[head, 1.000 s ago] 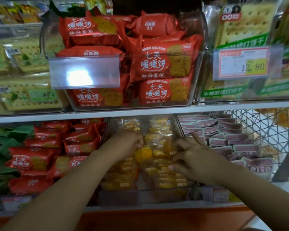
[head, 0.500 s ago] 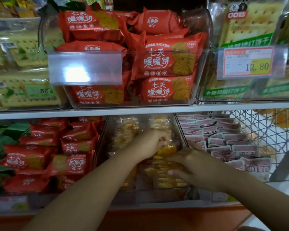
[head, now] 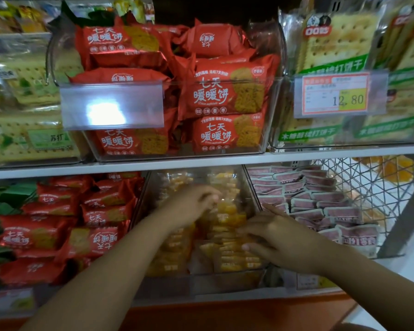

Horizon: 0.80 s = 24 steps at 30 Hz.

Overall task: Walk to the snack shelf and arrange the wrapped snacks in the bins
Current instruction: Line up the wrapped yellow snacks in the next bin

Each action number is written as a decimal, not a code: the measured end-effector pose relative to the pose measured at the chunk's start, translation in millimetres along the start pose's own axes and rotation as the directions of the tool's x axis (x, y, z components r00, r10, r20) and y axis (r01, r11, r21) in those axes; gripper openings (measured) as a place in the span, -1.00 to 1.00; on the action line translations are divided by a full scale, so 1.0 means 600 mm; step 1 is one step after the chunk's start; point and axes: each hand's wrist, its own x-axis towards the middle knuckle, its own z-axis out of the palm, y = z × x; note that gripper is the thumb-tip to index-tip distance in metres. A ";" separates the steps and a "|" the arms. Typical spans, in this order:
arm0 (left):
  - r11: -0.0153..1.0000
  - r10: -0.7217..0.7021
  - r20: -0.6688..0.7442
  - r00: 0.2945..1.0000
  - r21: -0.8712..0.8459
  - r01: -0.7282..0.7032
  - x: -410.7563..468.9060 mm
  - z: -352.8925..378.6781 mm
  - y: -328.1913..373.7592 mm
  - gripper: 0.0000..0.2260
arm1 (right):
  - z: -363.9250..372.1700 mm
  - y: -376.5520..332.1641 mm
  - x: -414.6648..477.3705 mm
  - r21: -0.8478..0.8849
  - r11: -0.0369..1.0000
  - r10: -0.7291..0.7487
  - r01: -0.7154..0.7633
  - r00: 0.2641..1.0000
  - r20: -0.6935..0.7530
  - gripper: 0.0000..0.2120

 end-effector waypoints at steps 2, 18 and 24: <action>0.994 -0.037 -0.193 0.980 0.094 0.056 0.001 -0.032 -0.025 -0.82 | -0.002 0.005 0.007 0.019 1.000 0.004 -0.003 0.997 -0.077 -0.56; 0.862 0.002 -0.011 1.000 0.507 0.004 0.039 0.014 -0.023 -0.88 | 0.005 0.032 0.074 -0.099 0.989 0.116 -0.110 0.992 0.048 -0.69; 0.907 0.013 -0.030 0.999 0.422 0.001 0.044 0.033 -0.018 -0.87 | 0.019 0.032 0.053 -0.038 0.997 0.062 -0.064 0.996 -0.061 -0.42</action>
